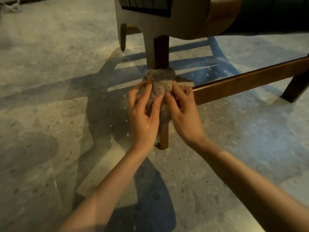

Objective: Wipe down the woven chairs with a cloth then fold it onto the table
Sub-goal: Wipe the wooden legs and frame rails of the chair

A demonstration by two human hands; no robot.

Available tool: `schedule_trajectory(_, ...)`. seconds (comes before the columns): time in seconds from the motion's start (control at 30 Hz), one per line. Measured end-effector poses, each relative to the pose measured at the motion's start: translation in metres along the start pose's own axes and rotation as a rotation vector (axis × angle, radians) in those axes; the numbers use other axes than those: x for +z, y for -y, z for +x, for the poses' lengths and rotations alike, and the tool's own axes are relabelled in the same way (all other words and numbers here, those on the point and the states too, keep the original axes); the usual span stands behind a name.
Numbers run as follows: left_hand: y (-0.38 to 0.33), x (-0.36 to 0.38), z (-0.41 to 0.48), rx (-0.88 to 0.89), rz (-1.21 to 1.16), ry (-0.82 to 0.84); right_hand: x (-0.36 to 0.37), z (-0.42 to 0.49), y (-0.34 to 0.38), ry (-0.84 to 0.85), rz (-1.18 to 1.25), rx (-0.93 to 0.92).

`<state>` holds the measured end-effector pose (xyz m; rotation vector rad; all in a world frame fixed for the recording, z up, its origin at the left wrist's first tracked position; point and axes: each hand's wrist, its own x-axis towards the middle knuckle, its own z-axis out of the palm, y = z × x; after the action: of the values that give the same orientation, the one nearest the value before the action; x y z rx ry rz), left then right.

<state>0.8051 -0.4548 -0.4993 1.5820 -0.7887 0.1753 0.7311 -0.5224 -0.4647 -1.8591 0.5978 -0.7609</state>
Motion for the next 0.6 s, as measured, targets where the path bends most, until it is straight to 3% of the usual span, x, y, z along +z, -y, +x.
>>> schedule_trajectory(0.13,-0.001,0.0,-0.007,-0.077,-0.039,0.027,-0.004,0.0,0.001,0.009,0.001,-0.012)
schedule_trajectory(0.33,-0.032,0.004,0.056,0.038,-0.14,-0.085,-0.01,0.035,0.047,-0.02,0.192,-0.125)
schedule_trajectory(0.47,-0.026,0.001,0.049,0.034,-0.119,-0.055,-0.004,0.031,0.035,-0.05,0.1,-0.096)
schedule_trajectory(0.6,-0.005,0.001,0.012,-0.084,-0.092,-0.009,0.003,0.007,-0.003,-0.051,0.018,-0.107)
